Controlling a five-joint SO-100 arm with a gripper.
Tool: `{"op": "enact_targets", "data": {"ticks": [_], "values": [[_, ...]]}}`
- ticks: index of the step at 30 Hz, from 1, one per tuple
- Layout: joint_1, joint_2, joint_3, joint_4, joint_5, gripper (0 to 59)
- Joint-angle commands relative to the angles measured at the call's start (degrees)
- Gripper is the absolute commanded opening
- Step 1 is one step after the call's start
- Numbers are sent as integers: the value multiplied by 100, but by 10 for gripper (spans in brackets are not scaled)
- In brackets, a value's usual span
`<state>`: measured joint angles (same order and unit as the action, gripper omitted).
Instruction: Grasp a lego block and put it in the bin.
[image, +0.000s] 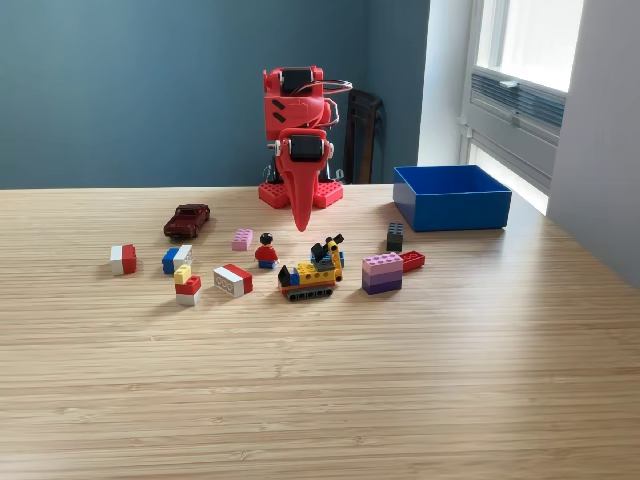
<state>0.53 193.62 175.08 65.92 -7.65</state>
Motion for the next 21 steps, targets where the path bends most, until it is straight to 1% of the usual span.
{"op": "enact_targets", "data": {"ticks": [1, 12, 21], "values": [[-299, 35, -105, 53, -62, 1], [-299, 35, -105, 53, -26, 1], [-422, 18, -264, 35, 211, 1]]}}
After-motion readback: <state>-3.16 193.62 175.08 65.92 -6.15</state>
